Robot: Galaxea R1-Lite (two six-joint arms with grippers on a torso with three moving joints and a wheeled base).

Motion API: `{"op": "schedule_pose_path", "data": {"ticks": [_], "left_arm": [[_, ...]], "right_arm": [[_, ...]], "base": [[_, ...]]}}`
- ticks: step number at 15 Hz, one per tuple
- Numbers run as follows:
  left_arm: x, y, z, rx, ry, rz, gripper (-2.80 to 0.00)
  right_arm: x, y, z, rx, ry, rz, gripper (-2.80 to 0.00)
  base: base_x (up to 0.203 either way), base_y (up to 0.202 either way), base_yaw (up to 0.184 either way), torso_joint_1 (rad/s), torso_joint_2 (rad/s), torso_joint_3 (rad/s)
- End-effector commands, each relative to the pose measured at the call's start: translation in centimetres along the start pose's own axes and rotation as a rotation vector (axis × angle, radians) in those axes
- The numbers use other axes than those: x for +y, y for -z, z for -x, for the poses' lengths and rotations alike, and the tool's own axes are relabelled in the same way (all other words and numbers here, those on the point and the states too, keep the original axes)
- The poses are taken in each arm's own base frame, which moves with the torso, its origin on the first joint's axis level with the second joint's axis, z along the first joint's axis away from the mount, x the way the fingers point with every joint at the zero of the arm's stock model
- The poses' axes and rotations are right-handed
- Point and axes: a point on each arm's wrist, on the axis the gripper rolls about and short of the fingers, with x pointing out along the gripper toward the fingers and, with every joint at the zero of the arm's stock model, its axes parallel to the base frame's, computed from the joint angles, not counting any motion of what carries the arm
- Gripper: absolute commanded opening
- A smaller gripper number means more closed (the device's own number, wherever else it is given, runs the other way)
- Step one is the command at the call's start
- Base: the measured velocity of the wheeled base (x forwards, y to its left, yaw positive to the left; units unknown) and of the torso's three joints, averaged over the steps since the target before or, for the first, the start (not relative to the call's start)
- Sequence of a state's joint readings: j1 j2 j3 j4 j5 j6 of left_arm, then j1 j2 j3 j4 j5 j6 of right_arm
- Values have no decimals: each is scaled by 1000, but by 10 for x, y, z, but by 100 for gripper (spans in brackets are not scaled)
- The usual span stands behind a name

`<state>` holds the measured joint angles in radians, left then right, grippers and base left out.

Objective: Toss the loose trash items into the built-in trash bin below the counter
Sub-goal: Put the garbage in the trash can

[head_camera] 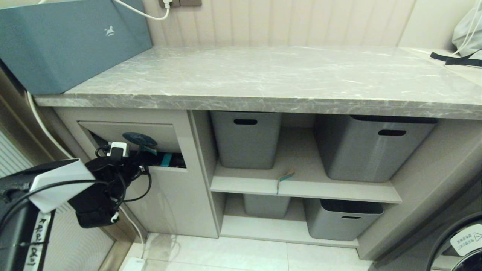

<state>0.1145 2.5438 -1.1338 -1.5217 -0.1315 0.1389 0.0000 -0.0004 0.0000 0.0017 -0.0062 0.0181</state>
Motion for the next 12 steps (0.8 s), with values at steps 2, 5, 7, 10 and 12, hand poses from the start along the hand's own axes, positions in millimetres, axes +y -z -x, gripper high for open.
{"op": "schedule_pose_path", "data": {"ticks": [2, 5, 7, 10, 12], "left_arm": [[-1, 1, -1, -6, 4, -1, -280], [-3, 0, -3, -16, 7, -2, -280], [-4, -1, -3, -18, 8, -3, 0], [-4, -1, -3, -20, 14, -8, 0], [-3, -1, -3, -20, 13, -10, 0]], "right_arm": [[0, 0, 0, 0, 0, 0, -280], [0, 0, 0, 0, 0, 0, -280], [0, 0, 0, 0, 0, 0, -280], [0, 0, 0, 0, 0, 1, -280], [0, 0, 0, 0, 0, 0, -280]], "base": [[0, 0, 0, 0, 0, 0], [0, 0, 0, 0, 0, 0], [0, 0, 0, 0, 0, 0], [0, 0, 0, 0, 0, 0], [0, 0, 0, 0, 0, 0]]}}
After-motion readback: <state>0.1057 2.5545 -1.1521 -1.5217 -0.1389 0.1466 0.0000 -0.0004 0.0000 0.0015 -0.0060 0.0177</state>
